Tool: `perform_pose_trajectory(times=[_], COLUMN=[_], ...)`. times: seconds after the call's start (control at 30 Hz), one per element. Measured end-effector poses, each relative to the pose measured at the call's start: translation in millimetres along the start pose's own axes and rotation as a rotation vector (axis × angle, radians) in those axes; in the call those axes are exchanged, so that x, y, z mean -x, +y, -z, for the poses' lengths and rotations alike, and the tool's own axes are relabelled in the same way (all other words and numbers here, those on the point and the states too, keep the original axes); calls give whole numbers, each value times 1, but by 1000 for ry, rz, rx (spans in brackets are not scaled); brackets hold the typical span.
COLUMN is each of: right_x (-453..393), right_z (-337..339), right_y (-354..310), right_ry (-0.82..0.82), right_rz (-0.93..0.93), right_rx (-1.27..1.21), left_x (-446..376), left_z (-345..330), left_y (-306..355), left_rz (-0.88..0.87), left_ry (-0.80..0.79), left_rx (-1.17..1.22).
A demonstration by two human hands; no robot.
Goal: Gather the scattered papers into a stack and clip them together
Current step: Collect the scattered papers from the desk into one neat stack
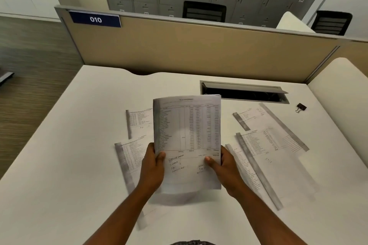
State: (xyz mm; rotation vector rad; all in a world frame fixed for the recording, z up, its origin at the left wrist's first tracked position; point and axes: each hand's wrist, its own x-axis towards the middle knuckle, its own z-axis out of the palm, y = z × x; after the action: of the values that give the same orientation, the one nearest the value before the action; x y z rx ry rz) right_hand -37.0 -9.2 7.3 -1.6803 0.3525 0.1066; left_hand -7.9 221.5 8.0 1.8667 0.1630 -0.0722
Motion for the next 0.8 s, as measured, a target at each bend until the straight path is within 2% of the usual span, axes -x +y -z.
perform_pose_trajectory(times=[0.1,0.17,0.23,0.43,0.63,0.8], right_x=[-2,-2,-1,-7,-22,-29], right_z=[-5,-9,-17,-51,-63,-78], right_y=[4,7,10,14,27,24], right_ry=[-10,-25,-53,-124,42,24], right_rz=[-40,-69,-95,-169,-32,-57], right_rx=[67,97,126,199,618,913], left_x=[6,12,17,25,35,48], left_z=[7,12,20,48,89,106], left_y=[-10,-16,-22,-48,-77,-91], left_rz=[126,159,193,289,378,431], left_ry=[-82,-173,-198,-1,163,179], left_rx=[64,93,74,12,-60,-75])
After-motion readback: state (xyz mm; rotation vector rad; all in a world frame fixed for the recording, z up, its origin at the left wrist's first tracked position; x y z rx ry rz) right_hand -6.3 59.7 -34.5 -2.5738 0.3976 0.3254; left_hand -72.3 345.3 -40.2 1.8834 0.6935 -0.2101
